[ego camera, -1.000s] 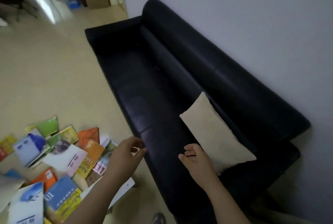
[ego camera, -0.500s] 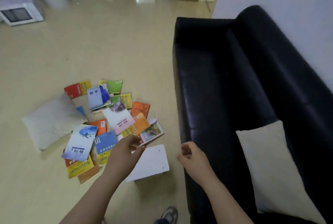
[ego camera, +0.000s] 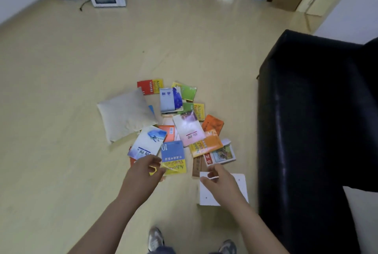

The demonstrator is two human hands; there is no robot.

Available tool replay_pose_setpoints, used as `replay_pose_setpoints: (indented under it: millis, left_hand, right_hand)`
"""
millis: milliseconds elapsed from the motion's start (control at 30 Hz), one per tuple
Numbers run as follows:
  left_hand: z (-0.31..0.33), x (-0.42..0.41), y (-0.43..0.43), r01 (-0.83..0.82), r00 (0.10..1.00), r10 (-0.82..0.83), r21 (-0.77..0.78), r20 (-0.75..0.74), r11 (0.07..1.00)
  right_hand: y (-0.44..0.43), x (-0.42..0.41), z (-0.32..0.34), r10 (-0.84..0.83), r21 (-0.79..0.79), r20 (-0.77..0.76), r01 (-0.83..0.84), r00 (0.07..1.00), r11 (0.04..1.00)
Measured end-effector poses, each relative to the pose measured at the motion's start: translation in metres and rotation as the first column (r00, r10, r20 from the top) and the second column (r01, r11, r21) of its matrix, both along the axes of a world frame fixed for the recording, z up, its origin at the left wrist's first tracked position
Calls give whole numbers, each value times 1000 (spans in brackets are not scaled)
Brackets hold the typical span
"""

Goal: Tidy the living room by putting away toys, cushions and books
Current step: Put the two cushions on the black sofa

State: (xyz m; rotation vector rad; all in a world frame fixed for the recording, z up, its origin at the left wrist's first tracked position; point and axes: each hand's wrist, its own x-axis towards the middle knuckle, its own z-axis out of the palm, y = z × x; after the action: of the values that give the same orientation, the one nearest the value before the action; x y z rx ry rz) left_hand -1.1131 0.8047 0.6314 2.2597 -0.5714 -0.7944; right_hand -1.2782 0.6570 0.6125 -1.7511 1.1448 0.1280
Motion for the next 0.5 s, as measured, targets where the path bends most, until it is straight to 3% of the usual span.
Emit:
replay_pose_setpoints:
  millis: [267,500]
  left_hand:
    - [-11,95,75,-108,994,108,6,-21,994]
    - [-23,157,94,-182,983,182,18,-28,983]
  right_hand:
    - [54,107,-13,102,22,-13,-101,995,995]
    - [51,191,-25,193,-6,-60,-193,979,981]
